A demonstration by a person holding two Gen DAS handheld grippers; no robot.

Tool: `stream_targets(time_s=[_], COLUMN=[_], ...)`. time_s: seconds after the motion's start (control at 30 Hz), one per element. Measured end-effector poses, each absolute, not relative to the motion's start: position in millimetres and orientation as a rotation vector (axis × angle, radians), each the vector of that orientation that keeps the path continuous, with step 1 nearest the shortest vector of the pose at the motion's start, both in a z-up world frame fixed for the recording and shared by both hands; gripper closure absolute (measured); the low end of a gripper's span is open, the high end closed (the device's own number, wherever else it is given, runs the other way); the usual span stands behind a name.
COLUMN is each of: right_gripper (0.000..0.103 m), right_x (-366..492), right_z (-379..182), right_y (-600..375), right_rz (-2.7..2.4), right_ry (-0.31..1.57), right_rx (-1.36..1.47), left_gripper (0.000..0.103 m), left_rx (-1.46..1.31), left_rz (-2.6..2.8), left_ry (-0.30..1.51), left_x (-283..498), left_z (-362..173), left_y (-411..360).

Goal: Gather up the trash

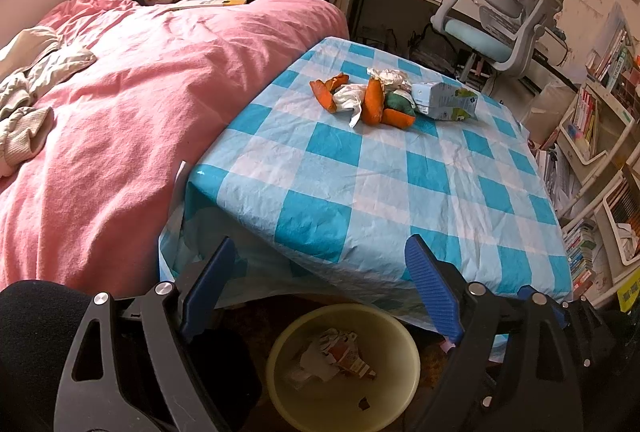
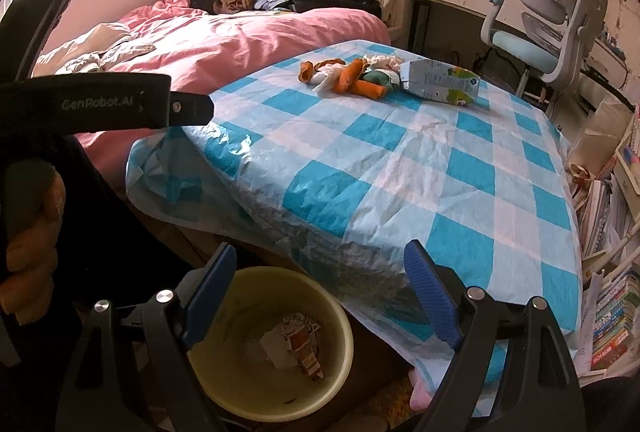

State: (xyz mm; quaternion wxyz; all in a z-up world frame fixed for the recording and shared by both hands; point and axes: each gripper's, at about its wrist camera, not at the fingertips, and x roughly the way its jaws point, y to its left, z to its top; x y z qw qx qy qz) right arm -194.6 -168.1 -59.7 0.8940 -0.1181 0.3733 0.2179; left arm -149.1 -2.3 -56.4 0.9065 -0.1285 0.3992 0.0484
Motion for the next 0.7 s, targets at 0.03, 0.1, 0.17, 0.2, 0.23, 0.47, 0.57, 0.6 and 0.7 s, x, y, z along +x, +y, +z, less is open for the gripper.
stream_targets(time_s=[0.03,0.1,0.17,0.2,0.23,0.47,0.57,0.6,0.7], right_gripper=[0.021,0.021,0.021,0.021,0.021,0.021,0.021,0.021,0.021], right_x=[-194.8,-195.5,-195.6,-195.7,-195.7,-195.6,-195.7,-195.8,-195.6], right_z=[-59.7,-59.6,-59.6,-59.5,-59.5,-59.7,-59.7,-59.5,-59.8], right_y=[-167.8,-167.4,-167.4,-167.2,-167.2,-167.1,-167.0,-166.8,-166.7], right_rz=[0.453,0.454,0.453,0.452,0.453,0.452,0.453,0.453,0.452], right_ry=[0.774,0.774,0.773,0.773,0.772,0.773,0.774,0.773,0.774], right_rx=[-0.246,-0.247,-0.246,-0.246,-0.245,-0.246,-0.246,-0.246,-0.246], left_gripper=[0.02,0.02,0.019,0.019,0.019,0.019,0.019,0.019,0.019], left_rx=[-0.265,-0.265,-0.265,-0.265,-0.265,-0.265,-0.264,-0.265,-0.264], left_rz=[0.1,0.1,0.1,0.1,0.101,0.1,0.101,0.101,0.101], left_ry=[0.824,0.824,0.825,0.824,0.825,0.825,0.826,0.826,0.826], left_x=[-149.0,-149.1,-149.0,-149.0,-149.0,-148.9,-148.8,-148.8,-148.6], left_z=[-56.2,-56.6,-56.2,-56.3,-56.5,-56.0,-56.4,-56.1,-56.6], left_y=[-2.3,-1.9,-2.3,-2.2,-2.1,-2.5,-2.5,-2.6,-2.7])
